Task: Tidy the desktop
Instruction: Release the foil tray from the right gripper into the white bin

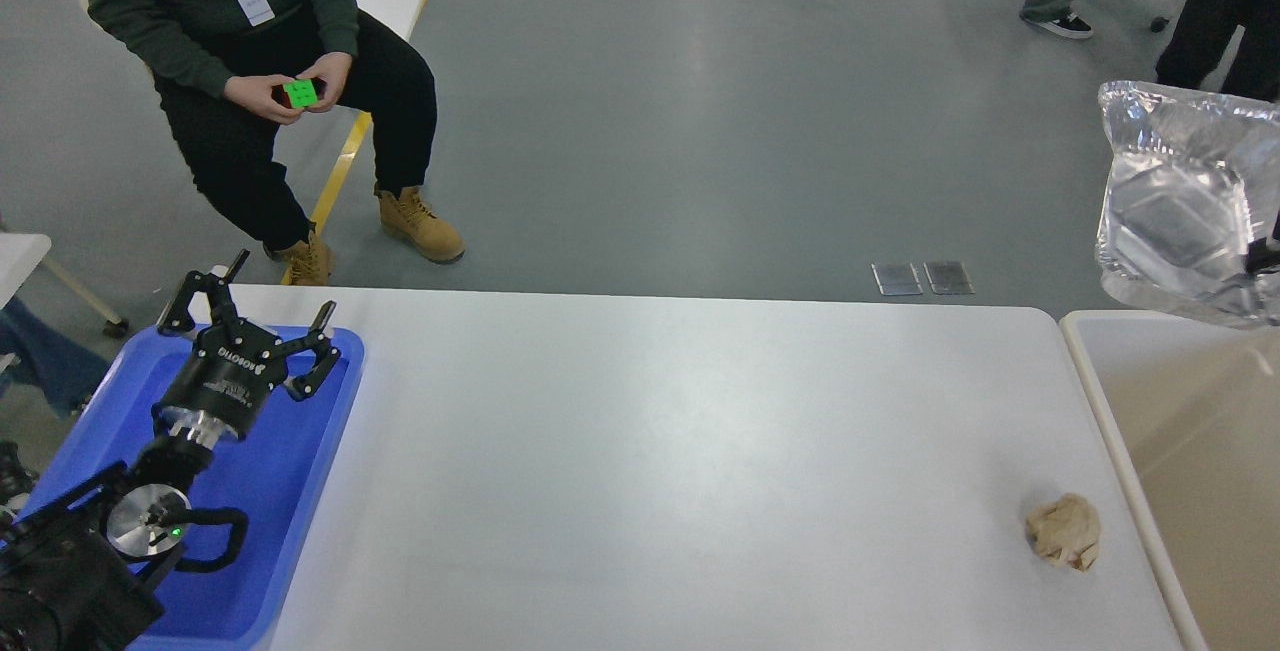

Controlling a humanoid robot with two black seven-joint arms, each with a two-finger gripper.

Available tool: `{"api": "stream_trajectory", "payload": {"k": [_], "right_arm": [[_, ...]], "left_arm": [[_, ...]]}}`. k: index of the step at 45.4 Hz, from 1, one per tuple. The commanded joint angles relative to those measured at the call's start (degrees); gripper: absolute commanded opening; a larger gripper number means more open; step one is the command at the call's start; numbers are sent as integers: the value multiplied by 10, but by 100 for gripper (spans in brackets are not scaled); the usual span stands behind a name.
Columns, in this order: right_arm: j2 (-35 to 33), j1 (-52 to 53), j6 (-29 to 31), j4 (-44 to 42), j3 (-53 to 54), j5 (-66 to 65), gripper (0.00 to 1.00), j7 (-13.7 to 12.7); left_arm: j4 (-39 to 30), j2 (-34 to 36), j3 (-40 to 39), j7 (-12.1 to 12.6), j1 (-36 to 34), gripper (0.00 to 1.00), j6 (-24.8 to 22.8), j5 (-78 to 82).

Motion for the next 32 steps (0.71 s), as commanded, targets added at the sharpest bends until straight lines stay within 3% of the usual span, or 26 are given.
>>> {"api": "stream_trajectory", "payload": {"k": [1,7,13,32], "right_arm": [[-101,-203,0,-124,129,2,0,-1],[-127,-317,-1,-162,230,10,0,-6],[-126,-438,-61,-189,278,72,0,-6],[-34,-616,-247,-198,283,282,0,-9]], "left_arm": [[0,0,0,0,-1,99,0,0],[0,0,0,0,-1,99,0,0],[0,0,0,0,-1,99,0,1],[0,0,0,0,-1,99,0,0]]}}
